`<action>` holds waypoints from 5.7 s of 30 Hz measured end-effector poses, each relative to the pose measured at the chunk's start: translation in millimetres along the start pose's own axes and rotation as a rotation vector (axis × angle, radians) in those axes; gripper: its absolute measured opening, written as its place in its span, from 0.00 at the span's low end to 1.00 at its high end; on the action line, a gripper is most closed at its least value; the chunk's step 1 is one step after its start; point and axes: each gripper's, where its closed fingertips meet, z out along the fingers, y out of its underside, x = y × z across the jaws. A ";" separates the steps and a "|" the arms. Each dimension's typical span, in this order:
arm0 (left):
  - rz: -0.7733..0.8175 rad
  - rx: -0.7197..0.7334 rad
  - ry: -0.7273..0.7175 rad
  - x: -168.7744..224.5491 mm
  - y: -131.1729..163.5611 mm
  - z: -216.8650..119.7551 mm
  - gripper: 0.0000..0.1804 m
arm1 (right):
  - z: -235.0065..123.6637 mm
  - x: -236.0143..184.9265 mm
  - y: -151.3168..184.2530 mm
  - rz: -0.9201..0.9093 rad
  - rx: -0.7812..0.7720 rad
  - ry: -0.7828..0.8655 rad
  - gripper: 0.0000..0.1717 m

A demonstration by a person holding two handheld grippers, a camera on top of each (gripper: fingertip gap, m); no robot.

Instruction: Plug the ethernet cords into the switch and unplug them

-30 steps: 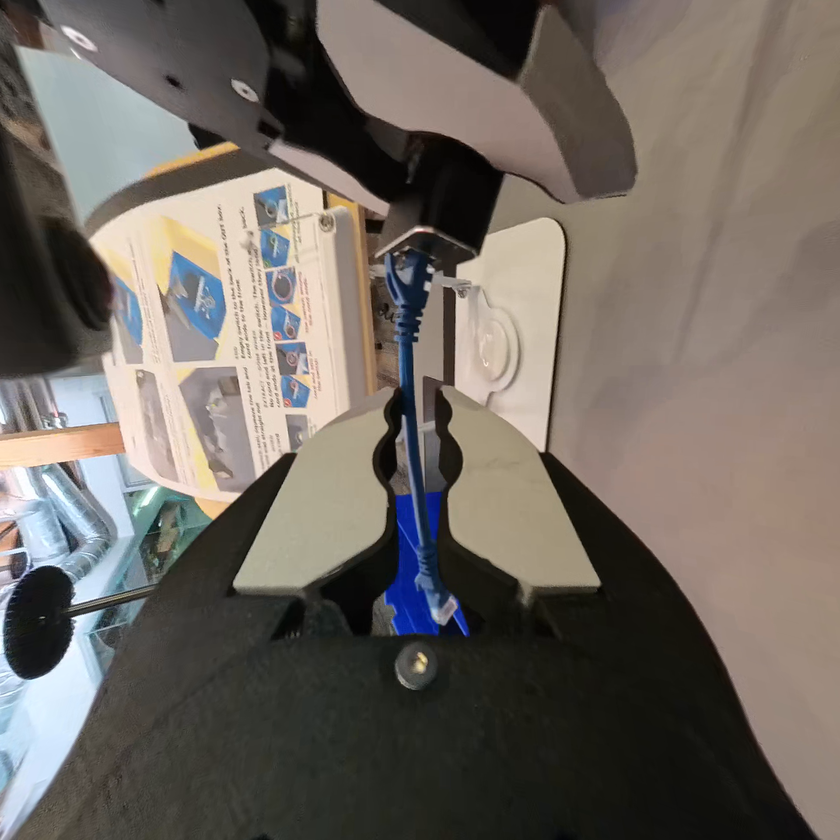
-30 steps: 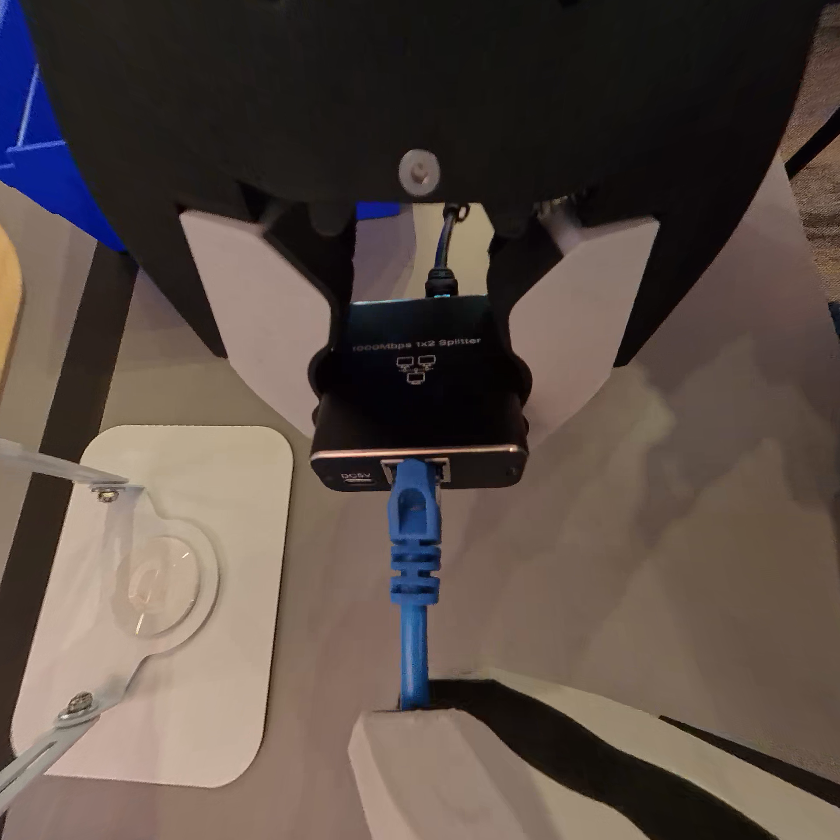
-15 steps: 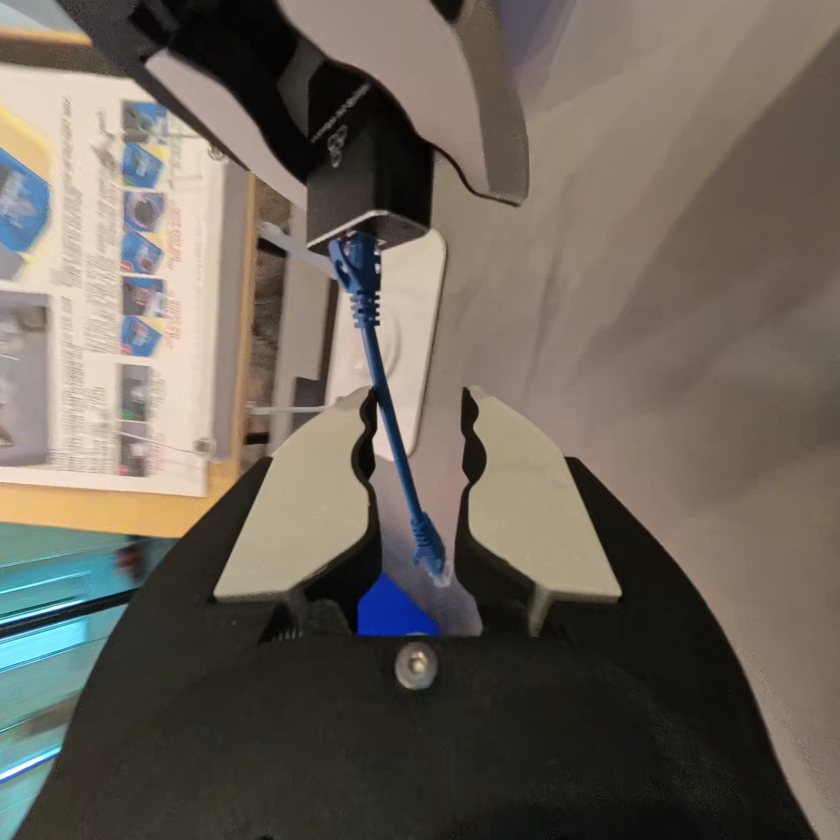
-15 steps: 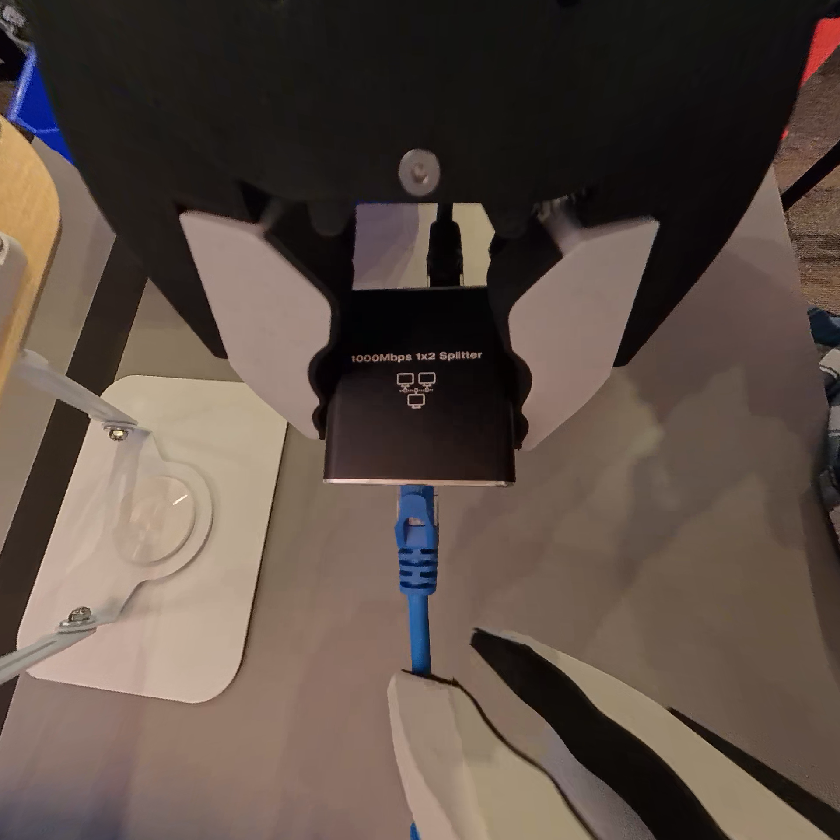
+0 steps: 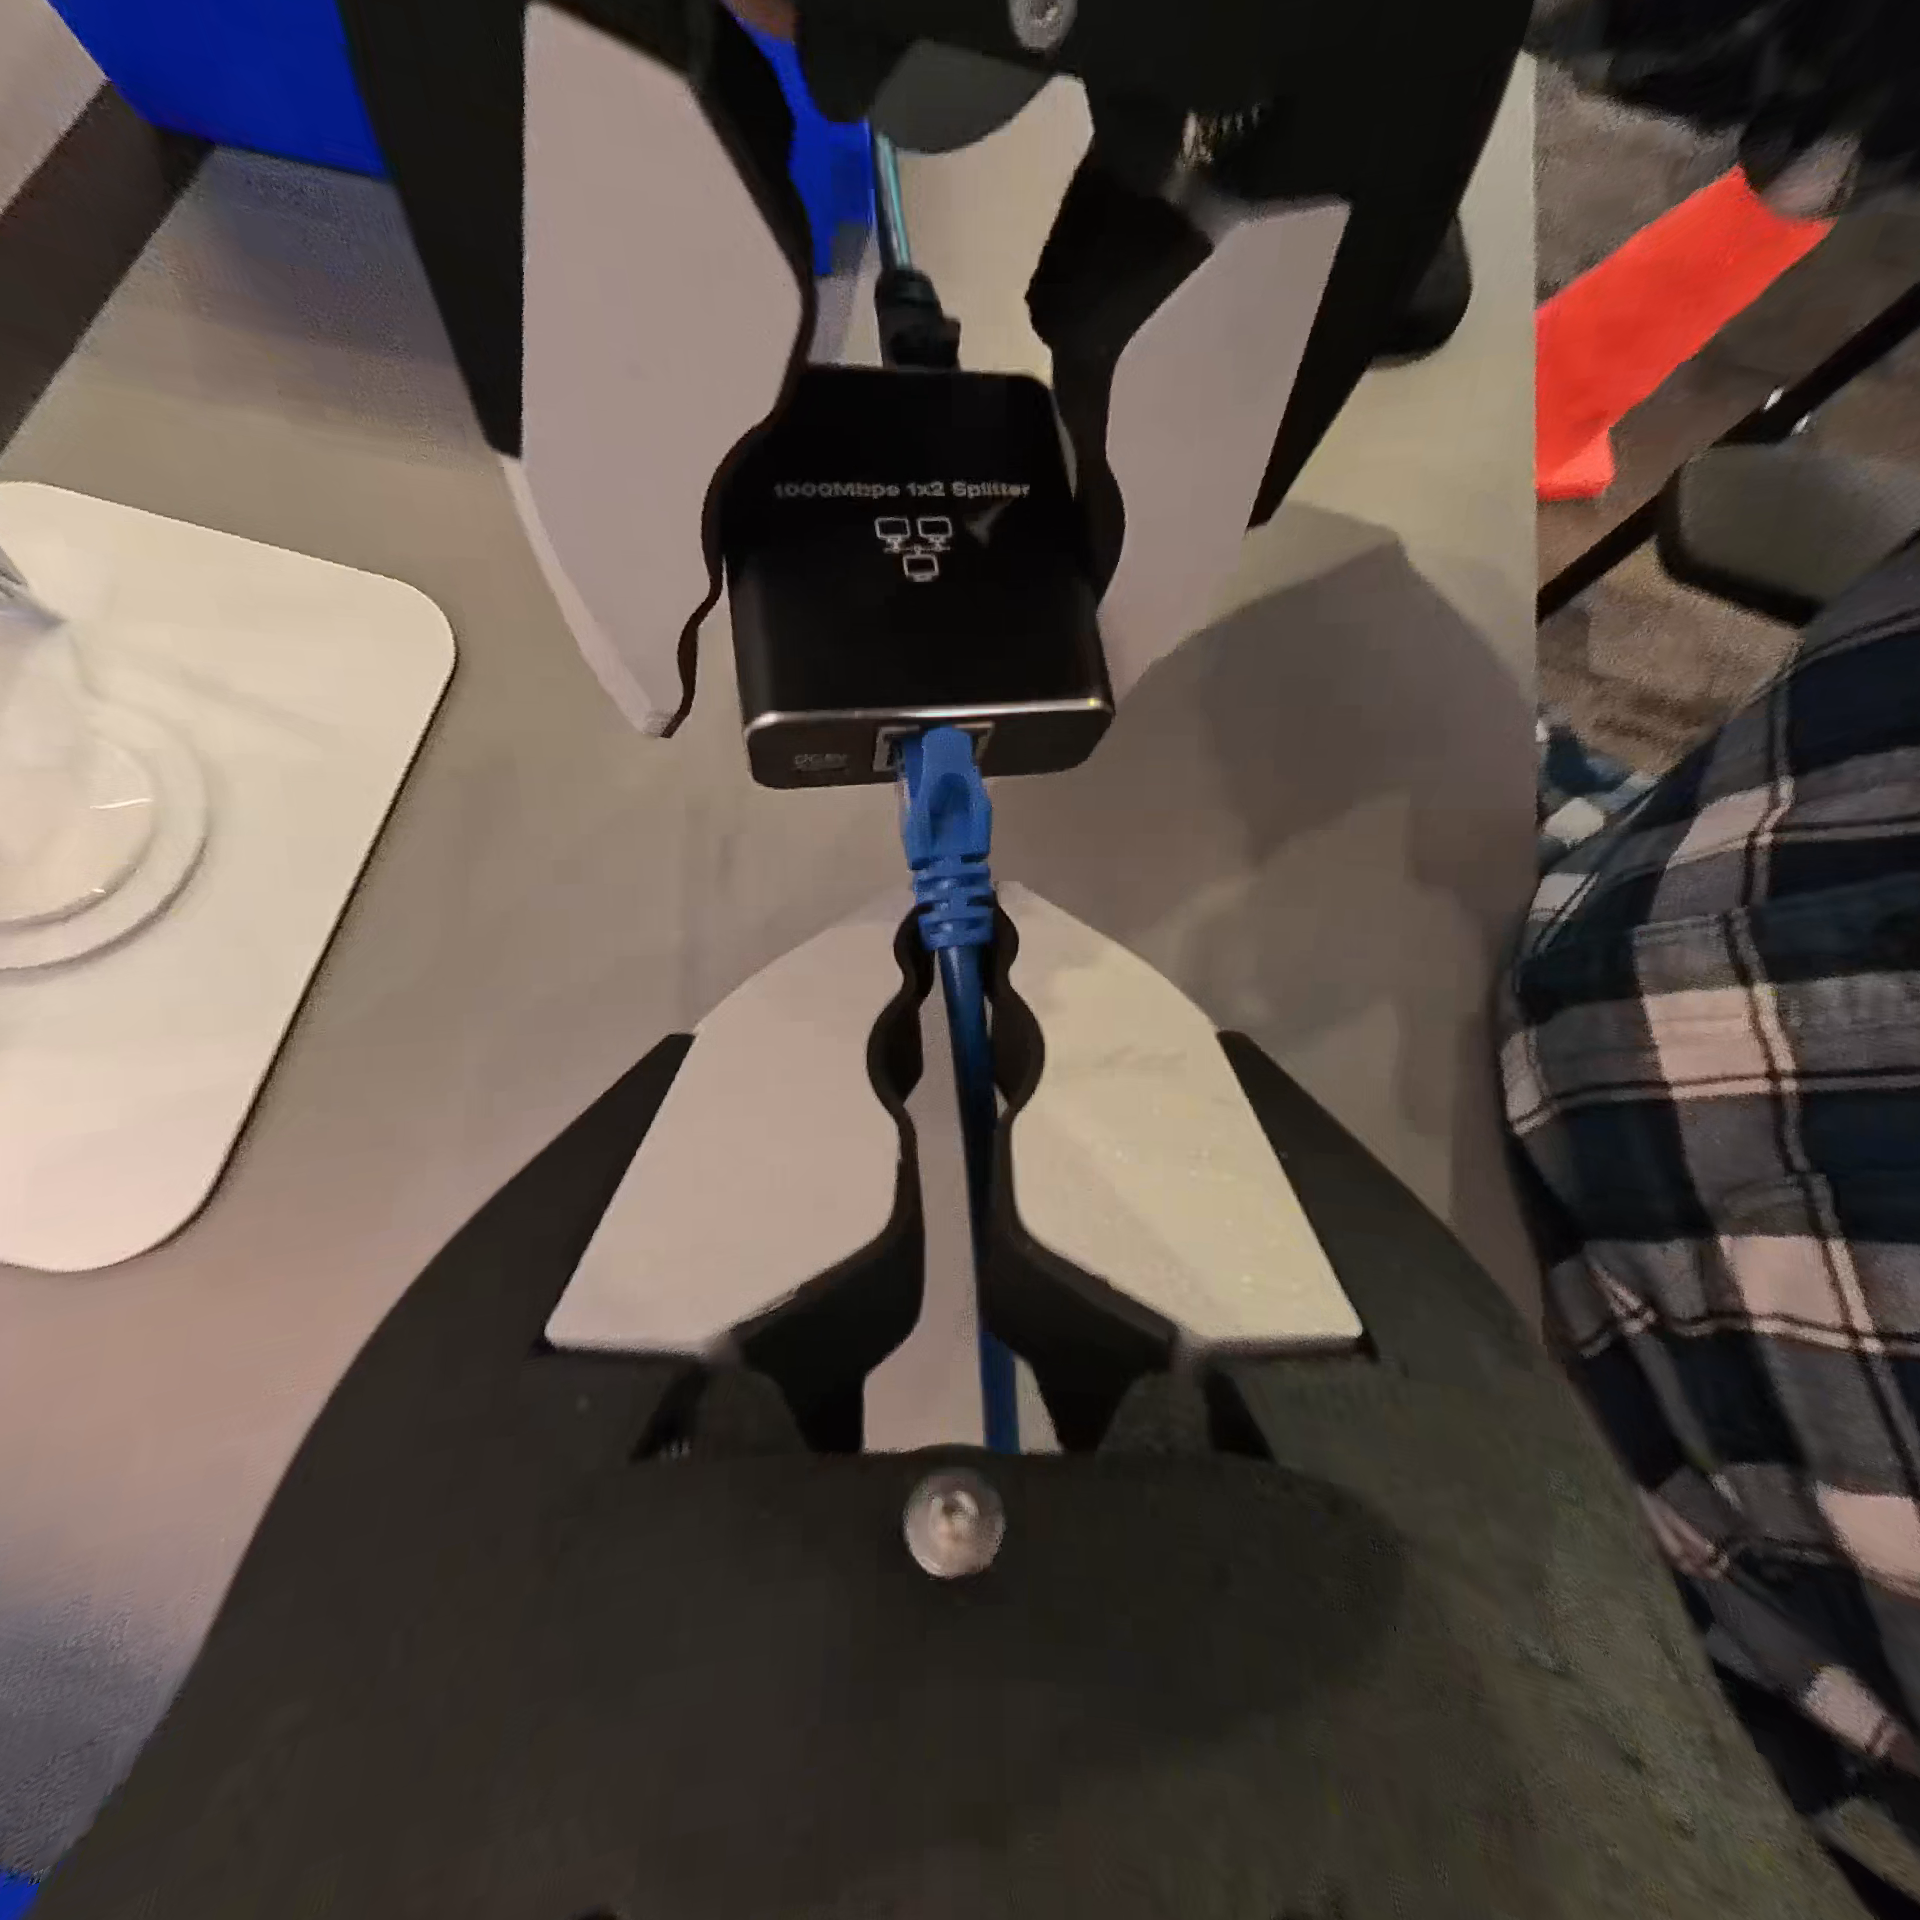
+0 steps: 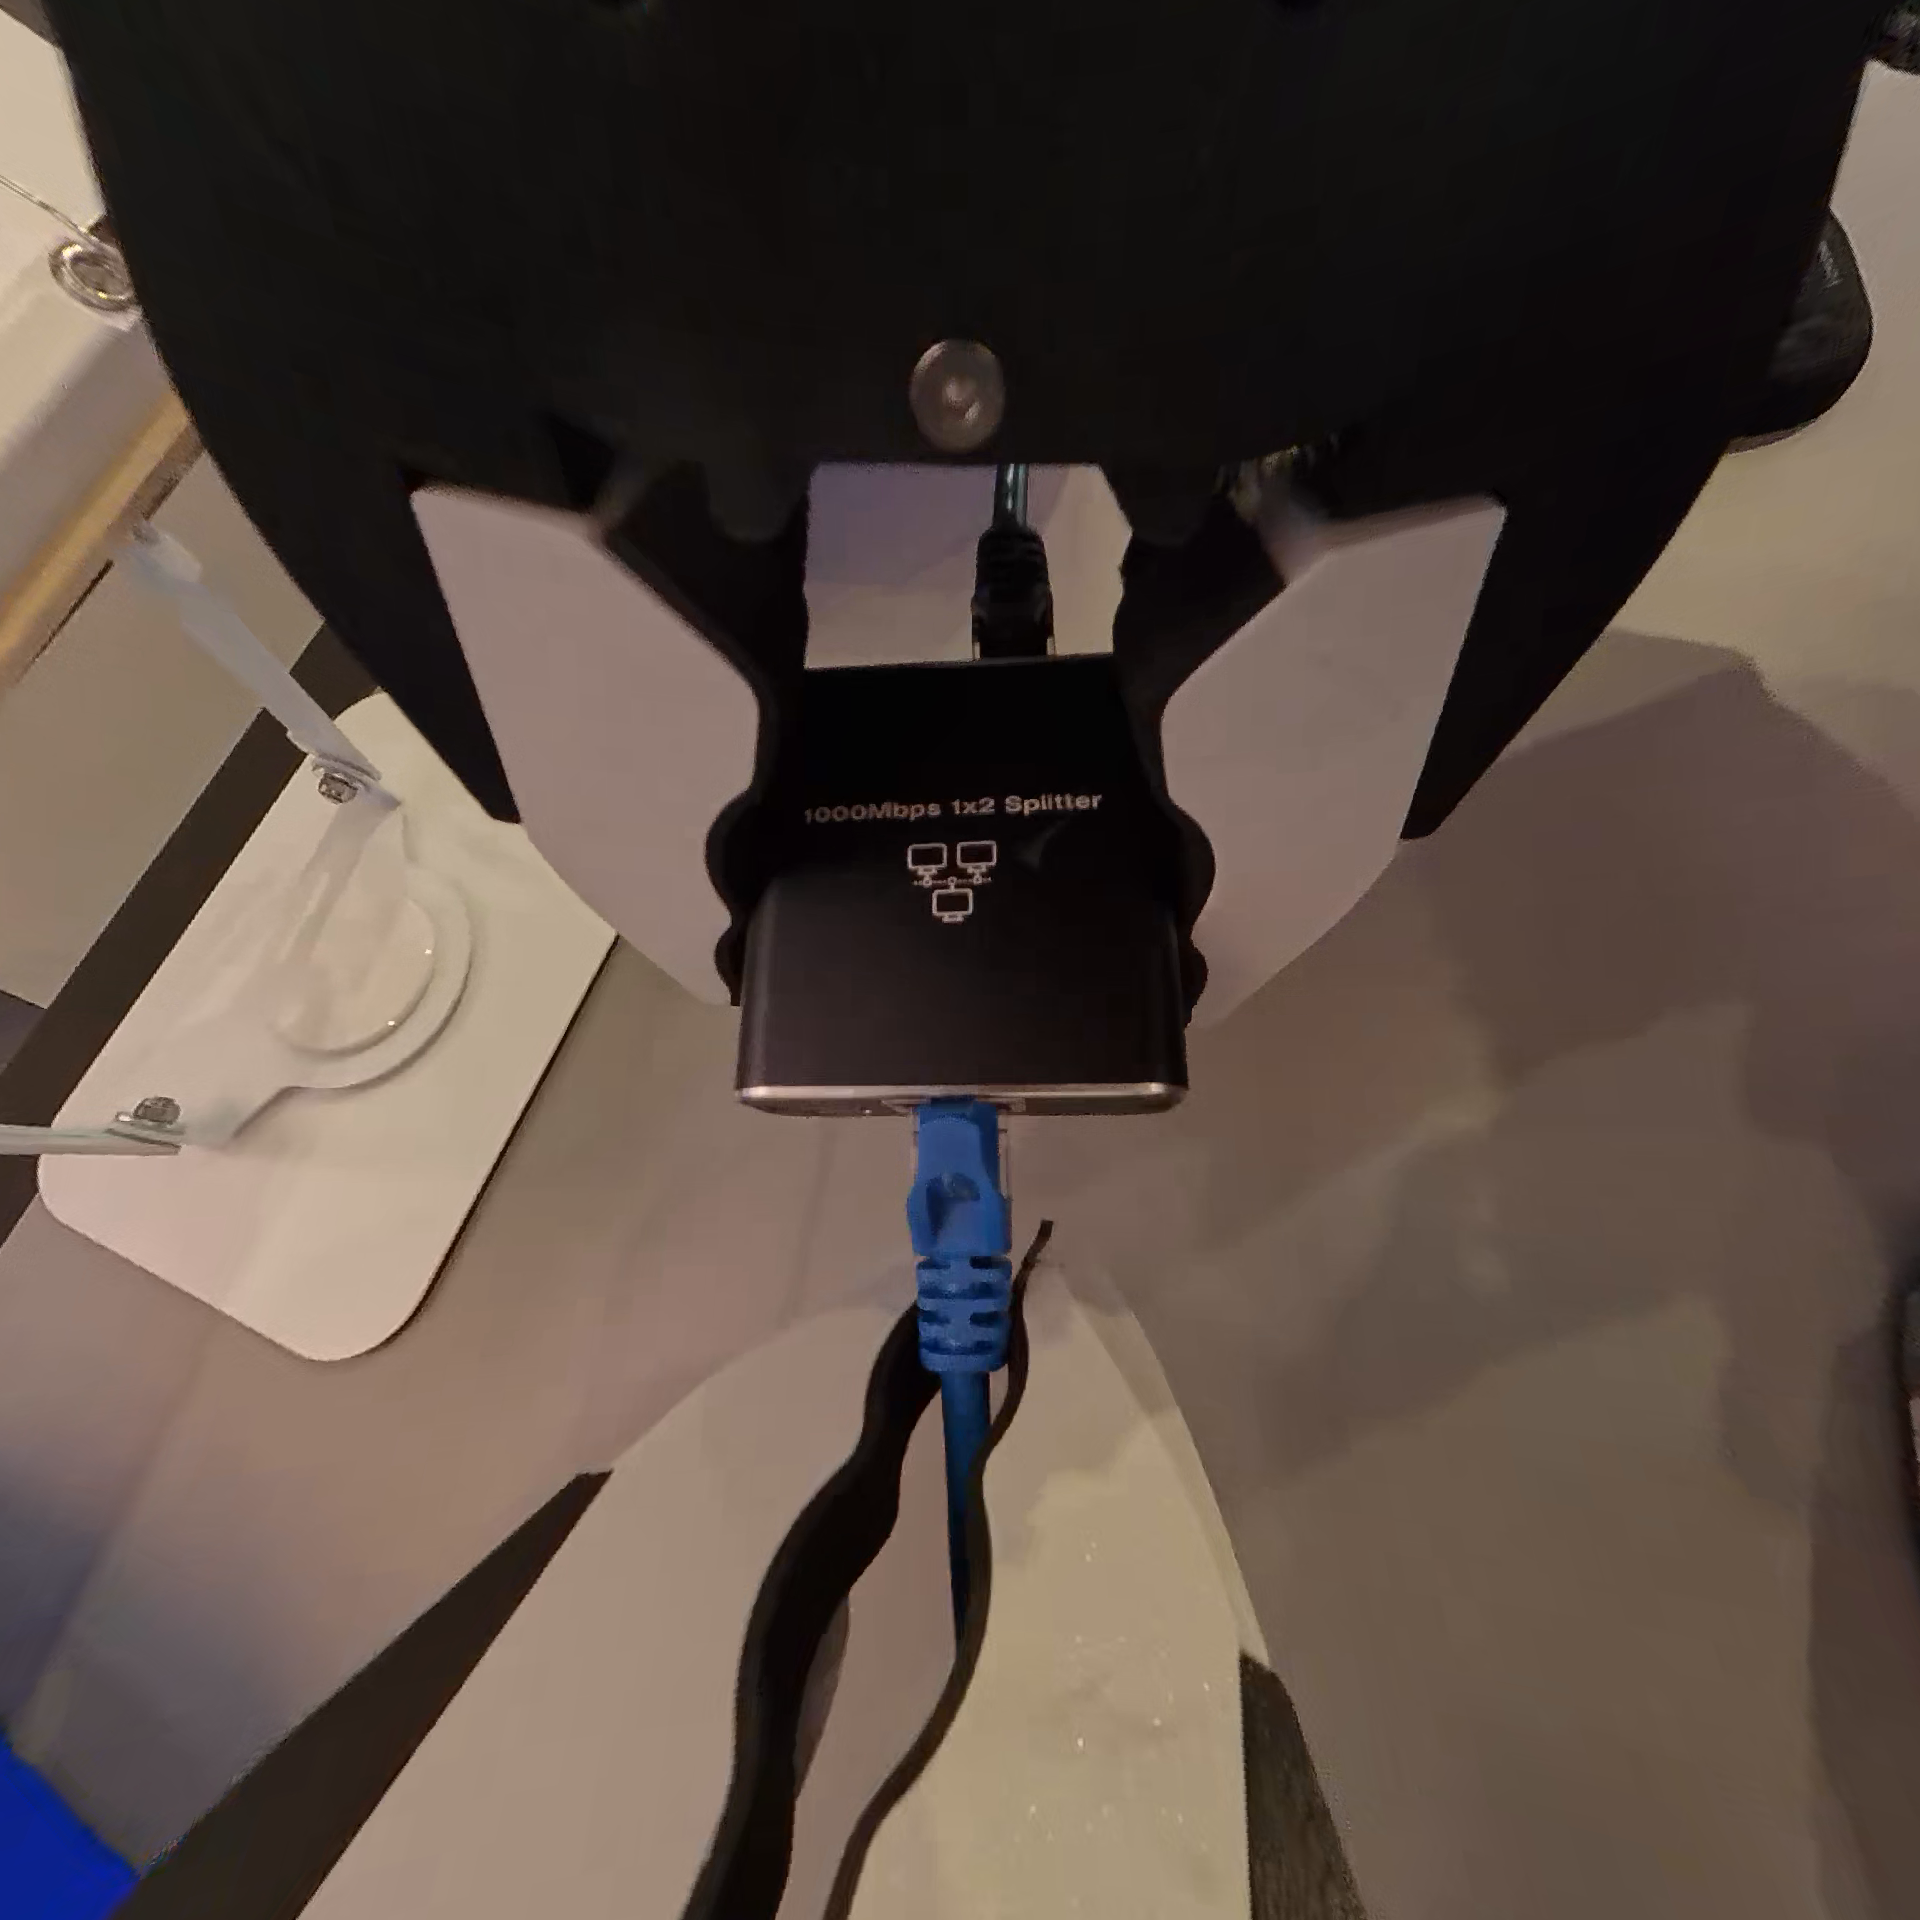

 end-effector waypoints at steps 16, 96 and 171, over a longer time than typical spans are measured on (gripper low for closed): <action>0.031 0.233 -0.282 -20.6 -18.3 -8.4 0.03 | -73.2 23.4 2.4 0.354 0.368 0.242 0.55; -0.760 0.906 0.256 -5.8 -59.3 19.6 0.27 | 11.0 -17.8 29.5 0.356 0.096 0.061 0.44; 0.421 -0.534 -0.506 -254.6 203.1 -135.1 0.16 | 10.6 -46.1 76.0 0.442 0.144 -0.311 0.44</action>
